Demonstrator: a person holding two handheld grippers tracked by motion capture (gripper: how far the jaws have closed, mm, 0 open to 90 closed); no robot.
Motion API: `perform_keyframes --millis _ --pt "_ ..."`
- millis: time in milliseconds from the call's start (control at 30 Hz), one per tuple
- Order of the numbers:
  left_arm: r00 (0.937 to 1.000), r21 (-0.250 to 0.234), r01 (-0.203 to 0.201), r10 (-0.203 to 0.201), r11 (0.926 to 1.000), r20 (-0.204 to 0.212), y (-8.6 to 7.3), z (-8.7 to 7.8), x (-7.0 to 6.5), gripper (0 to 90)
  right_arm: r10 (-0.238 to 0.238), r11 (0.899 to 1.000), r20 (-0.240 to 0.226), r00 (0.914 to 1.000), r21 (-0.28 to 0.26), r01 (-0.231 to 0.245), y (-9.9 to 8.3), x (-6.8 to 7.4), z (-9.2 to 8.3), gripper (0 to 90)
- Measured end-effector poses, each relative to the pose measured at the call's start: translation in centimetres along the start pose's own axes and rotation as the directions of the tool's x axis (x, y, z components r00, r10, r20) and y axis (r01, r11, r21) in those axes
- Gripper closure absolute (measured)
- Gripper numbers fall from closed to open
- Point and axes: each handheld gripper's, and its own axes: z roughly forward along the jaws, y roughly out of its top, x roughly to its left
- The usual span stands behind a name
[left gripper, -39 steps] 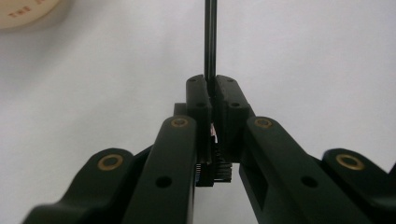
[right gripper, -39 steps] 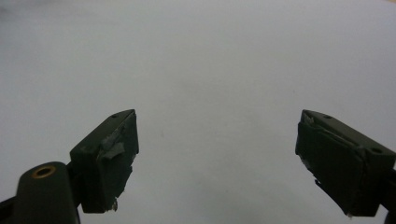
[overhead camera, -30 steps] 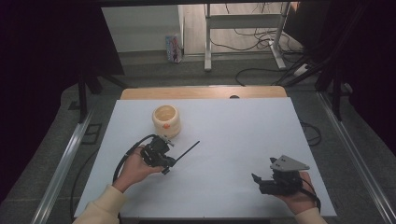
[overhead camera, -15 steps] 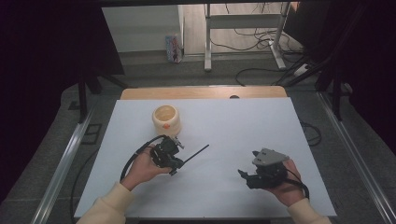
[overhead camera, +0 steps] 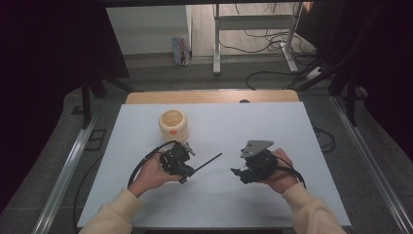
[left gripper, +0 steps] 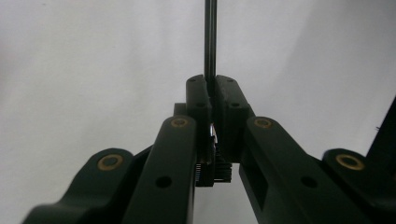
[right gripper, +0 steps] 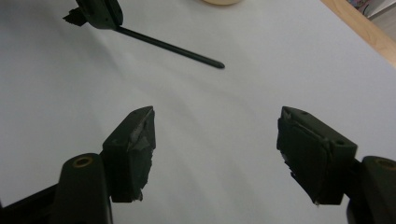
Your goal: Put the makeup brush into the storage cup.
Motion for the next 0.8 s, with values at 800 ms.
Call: perform_keyframes --millis 800 --pt "0.9958 0.028 -0.032 0.029 0.9991 0.087 2.6 0.6 -0.7 85.8 -0.224 0.97 0.023 0.9743 0.106 0.22 1.8 2.4 4.0 41.8"
